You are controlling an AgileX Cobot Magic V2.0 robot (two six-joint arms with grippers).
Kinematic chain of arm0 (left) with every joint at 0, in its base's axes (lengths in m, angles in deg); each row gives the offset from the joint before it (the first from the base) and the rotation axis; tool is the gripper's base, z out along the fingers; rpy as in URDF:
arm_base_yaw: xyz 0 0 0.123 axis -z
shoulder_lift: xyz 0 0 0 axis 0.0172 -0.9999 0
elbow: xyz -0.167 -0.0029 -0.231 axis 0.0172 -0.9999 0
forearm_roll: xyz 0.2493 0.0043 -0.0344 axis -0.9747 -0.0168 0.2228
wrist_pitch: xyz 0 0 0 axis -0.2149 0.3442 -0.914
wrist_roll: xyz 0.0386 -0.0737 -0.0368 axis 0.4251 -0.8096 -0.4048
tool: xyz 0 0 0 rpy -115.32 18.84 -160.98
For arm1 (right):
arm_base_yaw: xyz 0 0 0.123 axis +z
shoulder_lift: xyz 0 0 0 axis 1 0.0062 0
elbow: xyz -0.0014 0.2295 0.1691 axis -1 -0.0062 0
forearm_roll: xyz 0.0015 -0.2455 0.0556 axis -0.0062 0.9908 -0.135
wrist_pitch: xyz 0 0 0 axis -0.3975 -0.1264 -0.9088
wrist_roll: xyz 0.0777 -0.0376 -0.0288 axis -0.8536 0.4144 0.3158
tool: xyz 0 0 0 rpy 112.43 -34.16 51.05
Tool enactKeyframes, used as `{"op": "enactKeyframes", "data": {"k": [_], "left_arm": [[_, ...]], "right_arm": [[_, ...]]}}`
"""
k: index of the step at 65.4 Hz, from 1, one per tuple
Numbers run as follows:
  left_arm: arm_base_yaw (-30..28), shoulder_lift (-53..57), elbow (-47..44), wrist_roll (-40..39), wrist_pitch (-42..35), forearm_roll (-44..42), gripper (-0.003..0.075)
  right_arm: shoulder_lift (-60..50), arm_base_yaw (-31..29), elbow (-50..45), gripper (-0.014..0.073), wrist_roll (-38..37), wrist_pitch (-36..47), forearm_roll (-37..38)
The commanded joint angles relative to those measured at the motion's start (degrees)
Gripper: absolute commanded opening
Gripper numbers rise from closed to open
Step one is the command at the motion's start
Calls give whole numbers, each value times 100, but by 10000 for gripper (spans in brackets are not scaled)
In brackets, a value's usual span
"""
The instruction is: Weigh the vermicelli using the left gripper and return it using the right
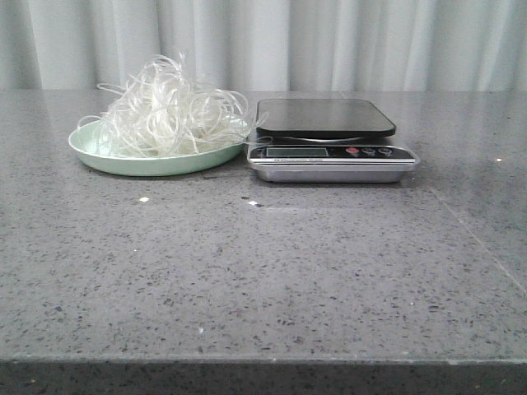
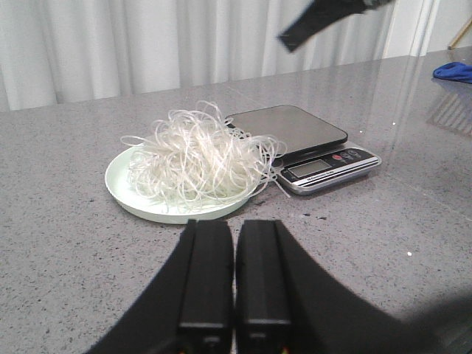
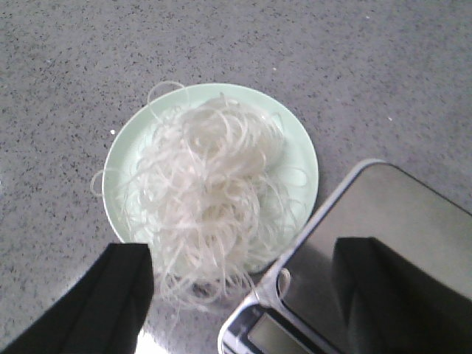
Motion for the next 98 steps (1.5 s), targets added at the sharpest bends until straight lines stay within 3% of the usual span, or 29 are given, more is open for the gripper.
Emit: {"op": "enactKeyframes", "data": {"k": [1, 19, 32, 40, 59, 63, 72, 78, 98], "left_arm": [[9, -73, 154, -49, -444, 68, 132], [9, -73, 154, -49, -444, 68, 132], [9, -73, 154, -49, -444, 68, 132], [9, -73, 154, -49, -455, 68, 132], [9, -73, 154, -49, -455, 68, 132], [9, -73, 154, -49, -455, 68, 132], [9, -73, 154, -49, -455, 68, 132], [9, -73, 154, -49, -455, 68, 132], [9, -73, 154, -49, -455, 68, 132]], "right_arm": [[-1081, -81, -891, 600, 40, 866, 61], [-3898, -81, -3542, 600, 40, 1957, 61], [-5989, -81, -4930, 600, 40, 2157, 61], [-6709, -81, -5474, 600, 40, 2163, 103], [-7213, -81, -6225, 587, 40, 2443, 154], [-7213, -81, -6324, 496, 40, 2620, 154], [-7213, -81, -6458, 118, 40, 2966, 154], [-7213, -81, -6474, 184, 40, 2989, 154], [-7213, -81, -6474, 183, 40, 2989, 160]]}}
